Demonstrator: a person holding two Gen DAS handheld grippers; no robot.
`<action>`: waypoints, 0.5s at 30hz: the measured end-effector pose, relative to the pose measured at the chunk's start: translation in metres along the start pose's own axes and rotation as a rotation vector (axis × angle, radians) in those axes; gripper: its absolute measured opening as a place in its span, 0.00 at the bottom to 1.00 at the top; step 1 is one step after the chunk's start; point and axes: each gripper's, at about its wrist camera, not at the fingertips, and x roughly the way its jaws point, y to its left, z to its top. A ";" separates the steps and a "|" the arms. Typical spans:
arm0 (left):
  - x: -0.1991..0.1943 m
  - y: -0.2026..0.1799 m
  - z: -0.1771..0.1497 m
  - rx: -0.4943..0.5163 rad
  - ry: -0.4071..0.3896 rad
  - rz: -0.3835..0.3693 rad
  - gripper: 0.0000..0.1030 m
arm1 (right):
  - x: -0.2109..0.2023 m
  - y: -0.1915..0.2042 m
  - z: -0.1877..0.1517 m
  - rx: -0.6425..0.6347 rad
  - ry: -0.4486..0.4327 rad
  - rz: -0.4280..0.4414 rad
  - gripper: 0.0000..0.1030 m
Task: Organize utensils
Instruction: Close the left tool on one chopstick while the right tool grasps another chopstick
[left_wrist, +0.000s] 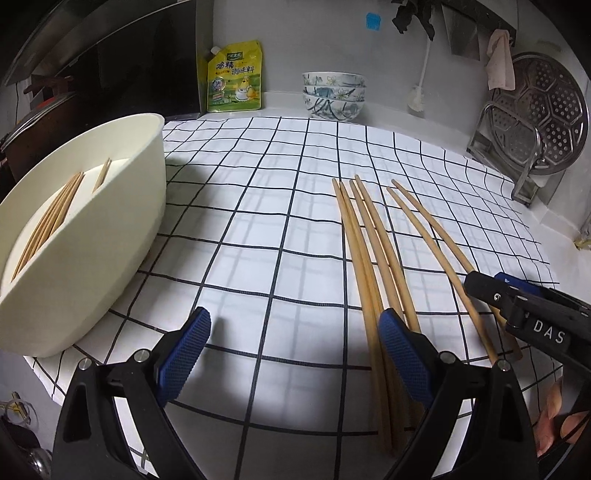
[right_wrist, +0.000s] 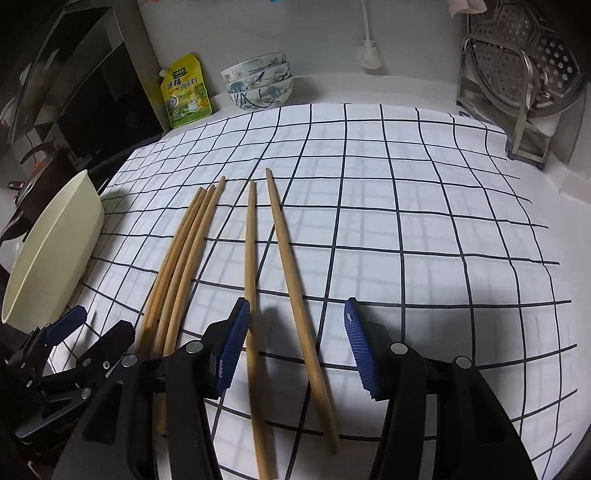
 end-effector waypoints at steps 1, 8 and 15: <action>0.001 0.000 0.000 0.001 -0.001 0.005 0.88 | 0.000 0.001 0.000 -0.007 -0.001 -0.009 0.50; 0.009 -0.003 0.003 0.001 0.013 0.022 0.88 | -0.002 -0.005 0.001 -0.012 -0.010 -0.048 0.50; 0.015 -0.004 0.004 0.010 0.031 0.075 0.89 | 0.000 -0.002 0.000 -0.037 -0.001 -0.080 0.50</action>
